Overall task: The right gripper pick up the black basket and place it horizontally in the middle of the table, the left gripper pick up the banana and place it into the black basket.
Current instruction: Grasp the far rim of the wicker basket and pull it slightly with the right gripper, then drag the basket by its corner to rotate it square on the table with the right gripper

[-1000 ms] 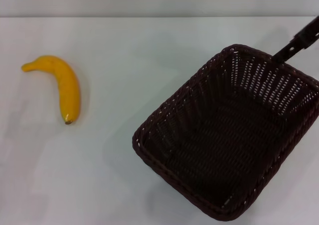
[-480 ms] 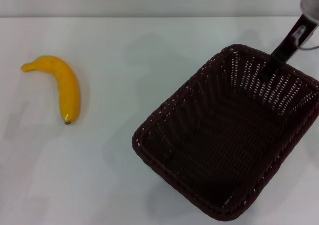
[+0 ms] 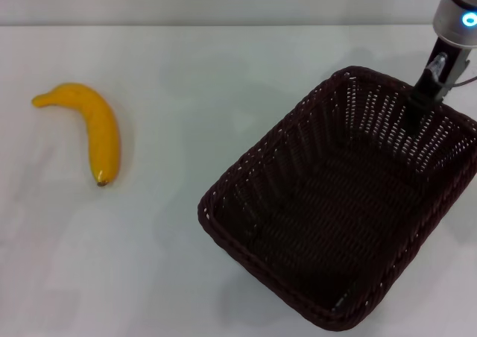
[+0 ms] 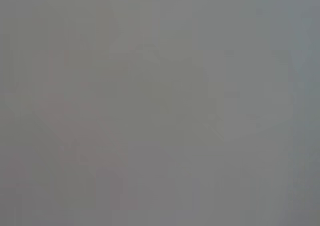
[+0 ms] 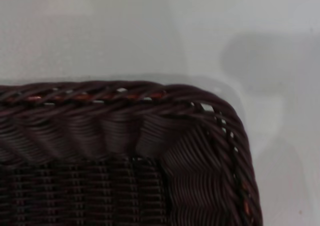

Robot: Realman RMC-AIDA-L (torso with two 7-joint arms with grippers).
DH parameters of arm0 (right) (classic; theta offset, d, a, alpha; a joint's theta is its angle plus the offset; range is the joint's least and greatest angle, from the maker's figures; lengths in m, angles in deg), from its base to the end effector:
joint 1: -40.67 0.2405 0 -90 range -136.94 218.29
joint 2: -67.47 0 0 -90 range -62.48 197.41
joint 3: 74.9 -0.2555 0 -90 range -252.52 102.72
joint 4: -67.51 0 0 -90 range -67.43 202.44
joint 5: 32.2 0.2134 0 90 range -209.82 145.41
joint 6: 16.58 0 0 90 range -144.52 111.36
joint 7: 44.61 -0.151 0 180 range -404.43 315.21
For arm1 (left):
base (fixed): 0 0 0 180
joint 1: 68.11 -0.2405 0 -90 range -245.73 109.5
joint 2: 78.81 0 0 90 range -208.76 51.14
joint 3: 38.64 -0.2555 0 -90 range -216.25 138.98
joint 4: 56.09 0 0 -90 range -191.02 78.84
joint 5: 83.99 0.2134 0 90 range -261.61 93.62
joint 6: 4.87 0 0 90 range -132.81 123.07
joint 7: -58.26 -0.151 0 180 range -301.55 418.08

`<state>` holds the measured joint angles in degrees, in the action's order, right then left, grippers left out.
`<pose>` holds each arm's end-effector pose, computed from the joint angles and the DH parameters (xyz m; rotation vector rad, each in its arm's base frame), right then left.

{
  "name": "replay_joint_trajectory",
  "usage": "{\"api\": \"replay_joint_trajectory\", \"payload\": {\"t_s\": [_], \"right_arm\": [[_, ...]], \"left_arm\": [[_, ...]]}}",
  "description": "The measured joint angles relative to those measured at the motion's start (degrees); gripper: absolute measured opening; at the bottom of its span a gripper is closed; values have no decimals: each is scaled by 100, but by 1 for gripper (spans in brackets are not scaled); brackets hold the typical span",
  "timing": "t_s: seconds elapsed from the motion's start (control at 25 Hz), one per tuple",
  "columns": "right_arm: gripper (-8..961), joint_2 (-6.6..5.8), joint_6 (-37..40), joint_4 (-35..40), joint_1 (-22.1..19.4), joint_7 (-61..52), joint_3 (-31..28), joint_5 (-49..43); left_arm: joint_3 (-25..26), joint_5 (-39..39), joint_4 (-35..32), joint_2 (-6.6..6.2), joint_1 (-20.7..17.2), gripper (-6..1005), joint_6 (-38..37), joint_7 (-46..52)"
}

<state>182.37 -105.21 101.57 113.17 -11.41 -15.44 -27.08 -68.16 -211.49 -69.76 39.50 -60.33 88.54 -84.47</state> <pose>0.1360 0.4454 0.0099 -2.3979 0.9325 -0.9630 -0.3825 0.2256 0.0889 -1.3693 -0.4728 -0.9885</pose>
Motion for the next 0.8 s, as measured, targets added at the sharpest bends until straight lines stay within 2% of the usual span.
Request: {"api": "replay_joint_trajectory", "payload": {"t_s": [0.12, 0.4, 0.56, 0.68, 0.8], "right_arm": [[605, -6, -76, 23, 10, -360, -40, 36], [457, -8, -273, 86, 87, -1203, -324, 120], [372, -7, -414, 98, 123, -1649, -900, 128], [244, -17, -577, 355, -25, -2099, -1238, 131], [242, 0, -850, 838, -283, -2477, -1568, 154]], "left_arm": [[36, 27, -144, -11, -43, 875, -10, 1], [59, -88, -306, -119, -120, 876, 42, 10], [92, -90, -450, -140, -193, 876, 51, -20], [259, -91, -465, -158, -214, 876, 79, -63], [358, -75, -466, -188, -229, 876, 87, -146]]}}
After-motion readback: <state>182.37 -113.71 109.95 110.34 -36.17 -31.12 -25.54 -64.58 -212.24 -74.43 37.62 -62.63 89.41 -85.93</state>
